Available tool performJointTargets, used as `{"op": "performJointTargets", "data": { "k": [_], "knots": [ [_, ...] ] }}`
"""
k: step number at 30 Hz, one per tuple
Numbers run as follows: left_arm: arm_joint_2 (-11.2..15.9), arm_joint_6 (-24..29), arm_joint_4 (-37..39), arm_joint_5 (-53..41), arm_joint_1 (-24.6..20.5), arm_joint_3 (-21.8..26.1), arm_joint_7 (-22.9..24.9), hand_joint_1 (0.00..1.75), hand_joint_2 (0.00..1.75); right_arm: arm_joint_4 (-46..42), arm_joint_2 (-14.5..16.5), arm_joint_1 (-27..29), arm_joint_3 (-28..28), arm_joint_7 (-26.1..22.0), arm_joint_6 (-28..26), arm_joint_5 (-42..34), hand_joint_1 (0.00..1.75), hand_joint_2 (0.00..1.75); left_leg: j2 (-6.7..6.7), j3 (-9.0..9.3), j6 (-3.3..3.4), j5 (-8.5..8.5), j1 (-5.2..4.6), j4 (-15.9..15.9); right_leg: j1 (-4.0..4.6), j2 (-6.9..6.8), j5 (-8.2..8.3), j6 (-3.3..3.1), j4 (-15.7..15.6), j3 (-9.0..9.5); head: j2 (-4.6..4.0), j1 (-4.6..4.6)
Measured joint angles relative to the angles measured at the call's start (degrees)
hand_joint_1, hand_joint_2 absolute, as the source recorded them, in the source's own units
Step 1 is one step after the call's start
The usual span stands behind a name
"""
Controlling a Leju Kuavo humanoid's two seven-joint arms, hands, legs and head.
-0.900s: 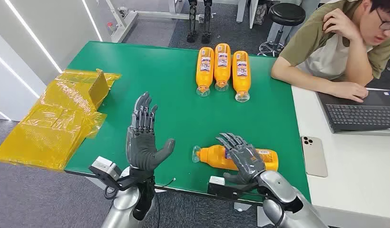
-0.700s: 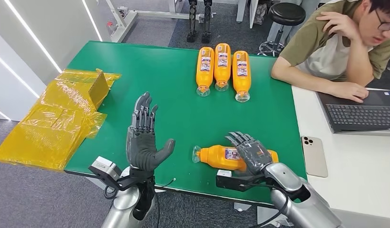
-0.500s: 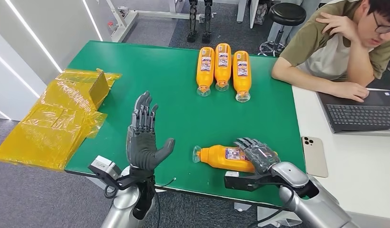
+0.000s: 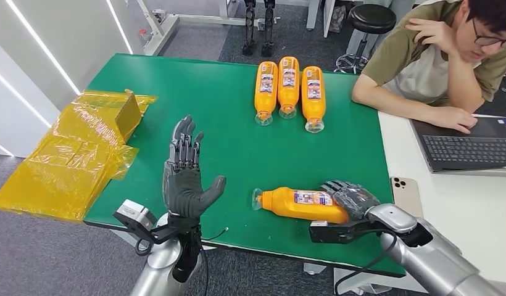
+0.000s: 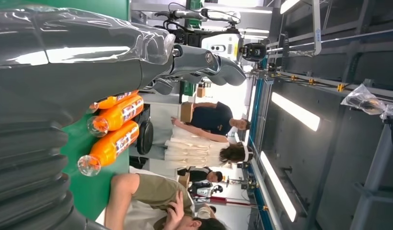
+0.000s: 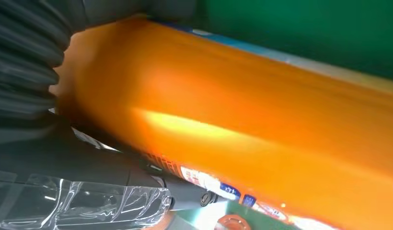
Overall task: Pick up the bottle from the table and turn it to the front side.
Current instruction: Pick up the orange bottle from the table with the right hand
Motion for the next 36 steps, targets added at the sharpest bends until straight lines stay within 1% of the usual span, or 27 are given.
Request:
{"op": "performJointTargets", "data": {
  "k": [4,8,10,13,16,18,19,21,23,24,26,28,31,36],
  "knots": [
    [0.0,0.3,0.0,0.0,0.0,0.0,0.0,0.0,1.75,2.3,0.7,-0.4,1.3,-0.7,-6.6,0.5,1.71,1.75,-0.01,-0.03,0.02,0.01,0.0,0.0,0.0,-0.03,0.0,0.0,0.0,0.01,0.0,0.01],
    [0.0,0.7,0.0,-0.2,0.0,0.1,0.0,0.0,1.75,5.6,3.8,-0.8,1.9,-0.9,-14.8,0.2,1.74,1.75,0.0,-0.01,0.02,0.02,0.01,0.0,0.01,-0.01,0.0,0.0,0.1,-0.01,0.0,-0.01],
    [-0.1,0.5,0.1,0.1,0.0,0.1,0.0,0.0,1.75,7.1,6.4,-0.7,1.5,-1.0,-20.6,-0.6,1.75,1.75,0.01,-0.01,0.02,0.02,0.02,0.0,0.02,0.0,0.0,-0.01,0.1,-0.04,0.0,-0.01],
    [-0.1,-0.9,1.6,0.9,-0.7,0.1,0.0,0.0,1.75,8.6,11.5,0.3,-0.9,-2.8,-33.5,-3.7,1.75,1.75,0.02,0.0,-0.02,0.04,0.04,0.0,0.04,0.02,-0.01,-0.02,0.1,-0.09,0.0,-0.01],
    [-0.4,-1.7,5.5,1.1,-2.0,0.1,0.2,0.0,1.75,8.3,17.1,2.8,-5.3,-7.3,-45.5,-9.7,1.75,1.75,0.01,0.01,-0.03,0.05,0.06,0.0,0.07,0.01,-0.03,-0.04,0.1,-0.1,0.0,-0.02],
    [-0.5,-1.9,8.0,0.9,-2.6,0.1,0.5,0.0,1.75,7.1,20.2,5.4,-8.2,-11.3,-50.7,-13.8,1.75,1.75,-0.04,0.0,-0.04,0.05,0.06,0.0,0.09,-0.06,-0.06,-0.06,0.1,-0.09,0.0,-0.02],
    [-0.6,-2.1,9.2,0.9,-2.8,0.1,0.6,0.0,1.75,6.1,21.6,7.0,-9.7,-13.8,-52.3,-15.3,1.75,1.75,-0.07,-0.02,-0.04,0.05,0.07,-0.1,0.09,-0.1,-0.08,-0.05,0.1,-0.09,0.0,-0.01],
    [-0.7,-2.4,11.2,1.0,-3.0,0.1,1.1,0.0,1.75,3.9,24.2,10.6,-13.3,-19.0,-53.6,-16.5,1.75,1.75,-0.09,-0.06,-0.05,0.04,0.07,-0.1,0.09,-0.11,-0.09,-0.03,0.1,-0.09,0.0,0.0],
    [-0.8,-3.0,12.7,1.3,-3.3,0.0,1.9,0.0,1.75,1.7,26.7,14.2,-17.3,-23.0,-53.8,-16.2,1.75,1.75,-0.05,-0.08,-0.05,0.02,0.06,-0.1,0.08,-0.06,-0.09,-0.03,0.1,-0.12,0.0,0.0],
    [-0.9,-3.4,13.4,1.5,-3.4,-0.1,2.2,0.0,1.75,0.7,27.9,15.7,-18.9,-24.2,-53.8,-15.8,1.75,1.75,-0.03,-0.08,-0.05,0.01,0.05,-0.1,0.07,-0.04,-0.09,-0.03,0.1,-0.13,0.0,-0.01],
    [-1.0,-4.6,14.5,1.9,-3.6,-0.4,2.7,0.0,1.75,-1.0,30.0,18.2,-21.5,-24.9,-53.8,-14.6,1.75,1.75,-0.03,-0.08,-0.04,0.01,0.04,0.0,0.06,-0.04,-0.1,-0.02,0.0,-0.14,0.0,-0.01],
    [-1.0,-6.1,15.2,2.4,-3.8,-0.8,2.9,0.0,1.75,-2.3,31.2,20.1,-23.0,-23.9,-53.8,-13.5,1.75,1.75,-0.03,-0.09,-0.04,0.01,0.04,0.0,0.06,-0.05,-0.1,-0.01,0.0,-0.14,0.0,0.0],
    [-1.1,-8.4,15.8,2.8,-4.0,-1.9,3.0,0.0,1.75,-3.2,31.9,21.9,-23.5,-21.0,-53.8,-12.2,1.75,1.75,-0.01,-0.08,-0.04,0.01,0.04,0.0,0.06,-0.02,-0.09,-0.02,0.0,-0.13,0.0,-0.01],
    [-1.0,-10.4,15.6,2.8,-4.3,-3.5,3.0,0.0,1.75,-3.5,31.6,23.5,-22.0,-13.5,-53.7,-9.7,1.75,1.75,-0.01,-0.07,-0.04,0.01,0.04,0.0,0.05,-0.01,-0.08,-0.02,0.0,-0.14,0.0,0.0]
  ]
}}
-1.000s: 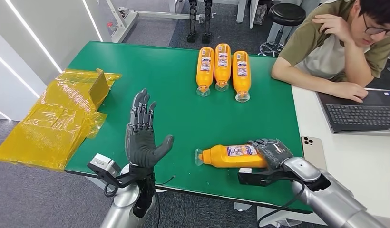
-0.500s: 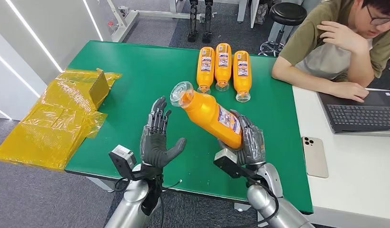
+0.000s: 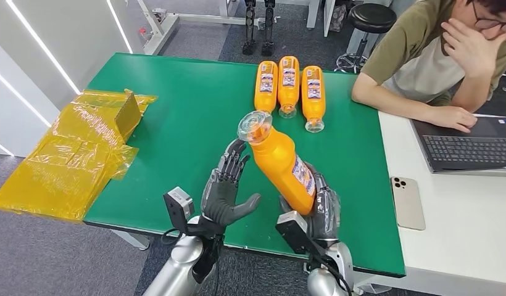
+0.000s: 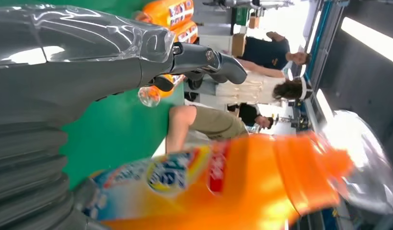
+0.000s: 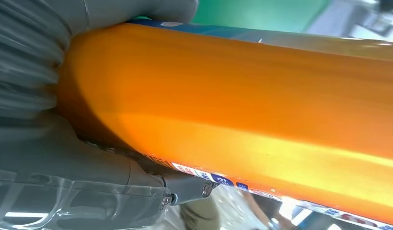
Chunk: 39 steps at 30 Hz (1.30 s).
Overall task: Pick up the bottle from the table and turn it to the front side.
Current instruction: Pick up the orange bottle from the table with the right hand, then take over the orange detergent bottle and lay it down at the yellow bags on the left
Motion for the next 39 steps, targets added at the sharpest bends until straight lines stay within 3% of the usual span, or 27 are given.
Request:
{"op": "performJointTargets", "data": {
  "k": [8,16,24,28,34,39],
  "knots": [
    [0.2,-1.7,-3.7,0.1,0.4,-0.2,0.6,0.0,1.75,-1.4,-1.7,3.0,3.5,7.1,2.8,5.4,1.75,1.75,-0.01,-0.03,0.0,0.0,0.01,0.0,0.01,-0.01,-0.01,0.0,0.0,-0.02,0.0,-0.01],
    [0.2,-4.2,-4.4,1.3,0.5,-0.2,1.6,0.0,1.75,-4.6,-2.4,5.4,6.0,8.8,8.2,13.5,1.75,1.75,0.0,-0.02,0.0,0.0,0.0,0.0,0.0,-0.02,-0.01,0.0,0.0,-0.01,0.0,-0.01],
    [0.2,-5.6,-4.1,2.5,0.5,-0.1,1.6,0.0,1.75,-6.9,-3.4,6.8,6.3,10.8,14.1,17.0,1.75,1.75,0.0,-0.02,0.0,0.0,0.0,0.0,0.0,0.0,-0.01,0.0,0.0,-0.02,0.0,-0.01],
    [0.2,-5.5,-4.1,2.5,0.6,0.2,1.5,1.75,1.75,-8.1,-4.1,7.7,6.1,12.4,17.0,18.7,1.75,1.75,0.0,-0.02,0.0,0.0,0.0,0.0,0.0,0.0,-0.01,0.0,0.0,-0.04,0.0,-0.01],
    [0.2,-6.1,-4.1,1.9,0.7,0.7,0.5,1.75,1.75,-10.1,-4.6,9.7,5.7,14.2,17.9,20.1,1.75,1.75,0.0,-0.03,0.0,0.0,0.0,0.0,0.0,0.01,-0.01,0.0,0.0,-0.05,0.0,-0.01],
    [0.3,-5.2,-4.5,-0.5,0.7,0.7,0.0,1.75,1.75,-11.7,-4.6,11.7,5.3,15.2,14.9,21.2,1.75,1.75,0.0,-0.05,0.0,0.0,0.0,0.0,0.0,0.0,-0.01,0.0,0.0,-0.04,0.0,-0.01]
  ]
}}
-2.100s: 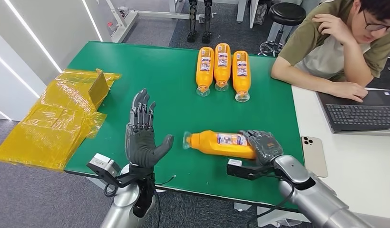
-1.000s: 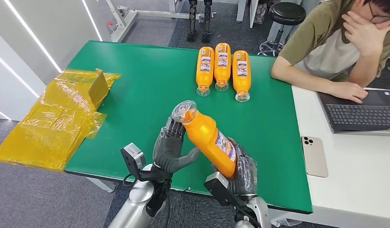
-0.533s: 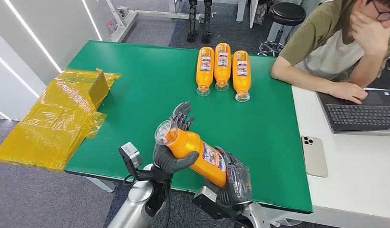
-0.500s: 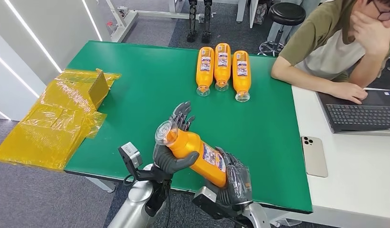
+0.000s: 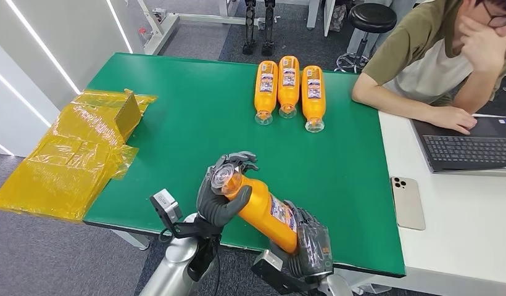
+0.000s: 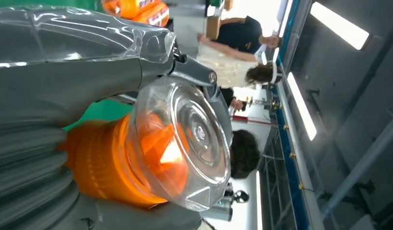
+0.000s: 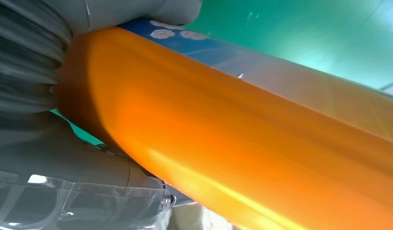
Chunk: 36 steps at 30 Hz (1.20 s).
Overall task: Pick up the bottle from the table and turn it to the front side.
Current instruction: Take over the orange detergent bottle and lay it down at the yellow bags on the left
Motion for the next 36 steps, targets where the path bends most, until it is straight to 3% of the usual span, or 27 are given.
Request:
{"op": "performJointTargets", "data": {
  "k": [1,4,5,8,9,17,20,23,26,28,33,36],
  "knots": [
    [0.1,0.6,-0.3,-0.9,0.0,0.0,0.0,1.75,1.75,-0.2,0.0,0.3,-0.1,0.0,-1.0,0.2,1.75,1.75,0.0,0.0,0.0,0.0,0.0,0.0,0.0,0.0,0.0,0.0,0.0,0.0,0.0,-0.01],
    [0.3,1.8,-1.8,-3.5,0.0,-0.1,1.7,1.75,1.75,-0.3,0.3,0.6,-0.3,-0.9,-4.6,0.0,1.47,1.75,0.01,-0.01,0.0,0.0,0.0,0.0,0.0,0.0,0.0,0.0,0.0,0.01,0.0,-0.01],
    [0.4,2.0,-2.4,-4.3,-0.1,-0.1,2.5,1.75,1.75,-0.2,0.5,0.6,-0.4,-1.6,-6.0,-0.4,1.27,1.75,0.0,-0.02,0.0,0.0,0.0,0.0,0.0,-0.02,0.0,0.0,0.0,0.01,0.0,0.0],
    [0.7,2.3,-3.7,-6.9,-0.8,-0.1,4.9,1.75,1.75,0.5,1.0,0.6,-0.4,-4.3,-10.6,-3.3,0.24,1.75,-0.05,-0.03,0.0,0.01,0.0,0.0,0.0,-0.1,0.0,0.0,0.0,0.05,0.0,0.01],
    [1.0,2.6,-3.9,-7.9,-1.2,-0.1,5.8,1.75,1.75,0.7,1.3,0.6,-0.4,-5.6,-12.1,-4.6,0.0,1.75,-0.05,-0.02,0.0,0.01,0.0,0.0,0.0,-0.11,0.0,0.0,0.0,0.06,0.0,0.0],
    [6.6,8.7,-3.8,-15.4,-1.7,-0.1,8.9,1.75,1.75,-1.3,7.3,0.6,-3.1,-19.8,-15.1,-17.1,0.0,1.75,0.05,0.06,-0.06,0.04,0.04,0.0,0.05,0.07,0.0,-0.03,0.1,-0.01,0.0,-0.04],
    [9.4,15.9,-3.5,-20.0,-2.7,-0.1,9.5,1.75,1.75,-3.4,9.2,1.1,-5.0,-23.8,-15.1,-19.2,0.0,1.75,0.05,0.06,-0.11,0.07,0.05,0.0,0.05,0.06,0.0,-0.04,0.1,-0.01,0.0,-0.03],
    [12.3,27.3,-3.2,-29.3,-4.9,0.0,11.7,1.75,1.75,-6.1,10.5,1.8,-6.5,-27.1,-15.1,-20.3,0.0,1.75,0.05,0.05,-0.14,0.1,0.05,-0.1,0.05,0.07,0.03,-0.08,0.1,-0.02,0.0,-0.02],
    [15.9,38.5,-1.9,-40.2,-8.7,0.3,14.4,1.75,1.75,-8.4,11.3,2.6,-7.7,-29.2,-15.1,-21.5,0.0,1.75,0.05,0.06,-0.17,0.13,0.05,0.0,0.05,0.06,0.06,-0.11,0.1,-0.02,0.0,-0.01],
    [18.6,43.1,-0.1,-45.2,-11.9,1.0,15.6,1.75,1.75,-9.7,11.6,3.3,-8.4,-29.8,-15.1,-22.0,0.0,1.75,0.04,0.06,-0.19,0.17,0.05,0.0,0.05,0.05,0.08,-0.13,0.1,-0.02,0.0,-0.01],
    [24.4,49.6,4.3,-61.4,-19.4,3.4,19.7,1.75,1.75,-12.0,12.1,4.3,-9.3,-30.1,-15.1,-22.6,0.0,1.75,0.05,0.05,-0.25,0.21,0.07,0.0,0.06,0.07,0.09,-0.14,0.2,-0.04,0.0,-0.01],
    [27.5,50.6,6.9,-71.8,-24.0,5.4,22.0,1.75,1.75,-12.5,12.2,4.4,-9.5,-29.7,-15.1,-22.6,0.0,1.75,0.07,0.05,-0.26,0.21,0.07,0.0,0.06,0.12,0.09,-0.15,0.2,-0.06,0.0,0.0]
  ]
}}
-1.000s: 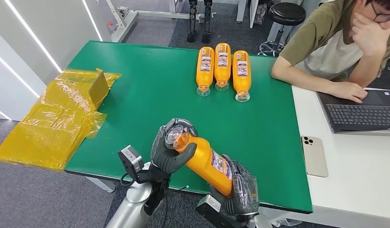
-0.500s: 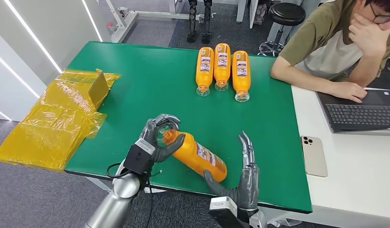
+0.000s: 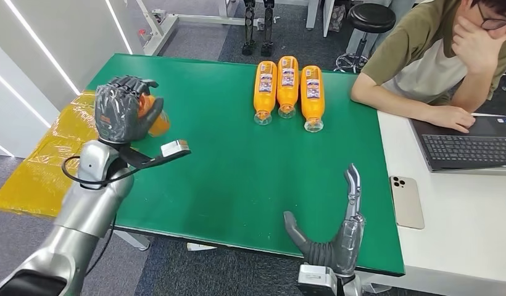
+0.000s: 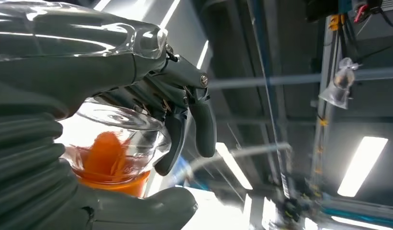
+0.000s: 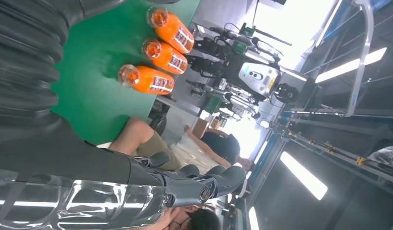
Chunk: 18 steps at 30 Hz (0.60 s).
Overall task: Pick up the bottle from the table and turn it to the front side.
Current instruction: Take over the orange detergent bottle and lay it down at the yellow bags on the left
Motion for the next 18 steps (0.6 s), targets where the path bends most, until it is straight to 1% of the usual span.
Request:
{"op": "performJointTargets", "data": {
  "k": [4,6,10,12,15,16,18],
  "knots": [
    [3.5,0.2,3.3,-8.9,-4.4,0.6,4.3,1.75,1.75,-0.5,0.0,0.1,0.0,1.0,0.0,-0.1,0.0,1.75,0.0,0.0,0.0,0.0,0.0,0.0,0.0,0.01,0.0,0.0,0.0,-0.01,0.0,-0.01],
    [4.8,0.2,5.1,-13.2,-5.6,0.4,6.7,1.75,1.75,-0.7,0.0,0.1,0.0,1.1,0.0,-0.3,0.0,1.75,0.02,0.0,0.0,0.0,0.0,0.0,0.0,0.02,-0.01,0.0,0.0,-0.02,0.0,0.0],
    [6.8,0.2,9.2,-17.9,-7.2,-0.4,11.1,1.75,1.75,-1.1,0.1,0.3,-0.1,0.8,0.0,-0.6,0.0,1.75,0.06,0.0,-0.01,-0.01,0.0,0.0,0.0,0.06,0.0,0.0,0.0,-0.04,0.0,0.01],
    [8.1,0.2,11.3,-19.3,-7.6,-2.1,15.2,1.75,1.75,-1.2,0.1,0.3,-0.1,0.8,0.0,-0.6,0.0,1.75,0.09,0.01,-0.01,-0.01,0.0,0.0,0.0,0.1,0.0,0.0,0.0,-0.05,0.0,0.01],
    [10.6,0.2,14.6,-19.8,-8.2,-6.6,22.0,1.75,1.75,-1.2,0.1,0.4,-0.1,0.5,0.0,-0.8,0.0,1.75,0.18,0.01,-0.02,-0.01,0.0,0.0,0.0,0.19,0.0,-0.01,0.0,-0.08,0.0,0.01],
    [11.4,0.1,16.0,-19.8,-8.4,-8.2,23.5,1.75,1.75,-1.2,0.1,0.4,-0.2,0.3,0.0,-0.9,0.0,1.75,0.19,0.01,-0.02,-0.02,0.0,0.0,0.0,0.19,0.0,-0.01,0.0,-0.09,0.0,0.01],
    [12.6,-0.5,18.9,-19.9,-8.7,-11.0,24.7,1.75,1.75,-1.2,0.1,0.5,-0.3,0.0,0.0,-1.3,0.0,1.75,0.2,0.01,-0.03,-0.02,0.0,0.0,0.0,0.21,-0.01,-0.01,0.0,-0.1,0.0,0.01]
  ]
}}
